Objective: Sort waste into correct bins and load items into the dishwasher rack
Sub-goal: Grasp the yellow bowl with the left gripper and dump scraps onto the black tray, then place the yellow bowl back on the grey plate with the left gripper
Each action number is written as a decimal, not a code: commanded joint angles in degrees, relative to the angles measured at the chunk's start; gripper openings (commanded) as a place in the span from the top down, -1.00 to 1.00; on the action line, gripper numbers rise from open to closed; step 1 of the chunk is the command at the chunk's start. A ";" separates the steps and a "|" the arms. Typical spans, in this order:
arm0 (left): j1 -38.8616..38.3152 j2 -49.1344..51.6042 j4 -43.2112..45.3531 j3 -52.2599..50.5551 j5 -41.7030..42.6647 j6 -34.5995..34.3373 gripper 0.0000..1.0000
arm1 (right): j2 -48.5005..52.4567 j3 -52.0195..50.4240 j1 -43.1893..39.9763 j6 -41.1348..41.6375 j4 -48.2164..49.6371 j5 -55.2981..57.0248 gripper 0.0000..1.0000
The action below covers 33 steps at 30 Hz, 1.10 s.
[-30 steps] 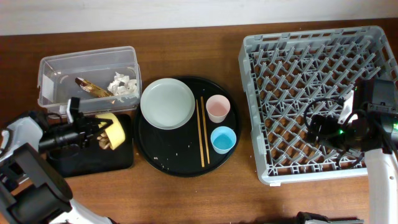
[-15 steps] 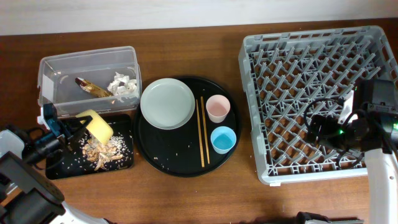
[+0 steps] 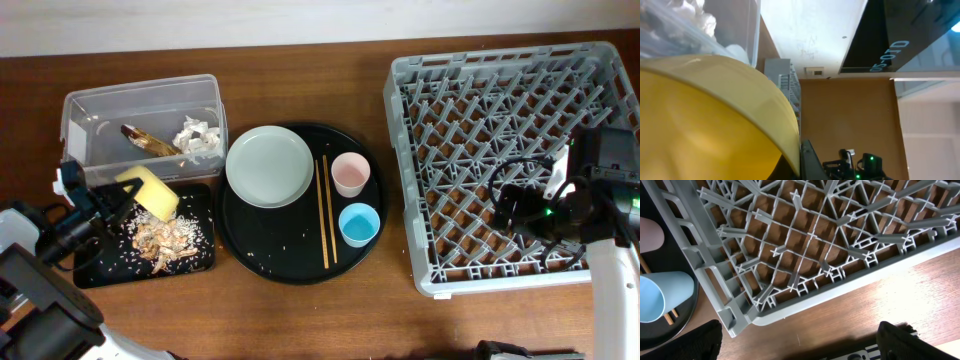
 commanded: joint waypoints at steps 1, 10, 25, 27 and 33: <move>0.52 0.61 0.04 0.15 0.50 -0.83 1.00 | -0.22 0.70 -0.37 -0.39 -0.02 0.70 -0.97; -13.11 -4.48 -1.68 6.71 -11.10 2.89 1.00 | -0.22 0.70 -0.37 -0.39 -0.02 0.68 -0.97; -69.51 4.87 22.53 17.86 -83.01 -15.85 1.00 | -0.22 0.70 -0.37 -0.39 -0.07 0.68 -0.97; -69.35 5.33 22.12 17.84 -82.97 -18.38 0.98 | -0.22 0.70 -0.37 -0.39 -0.04 0.68 -0.97; -69.42 5.33 14.43 17.84 -74.66 -19.89 0.94 | -0.22 0.70 -0.37 -0.39 -0.09 0.70 -0.97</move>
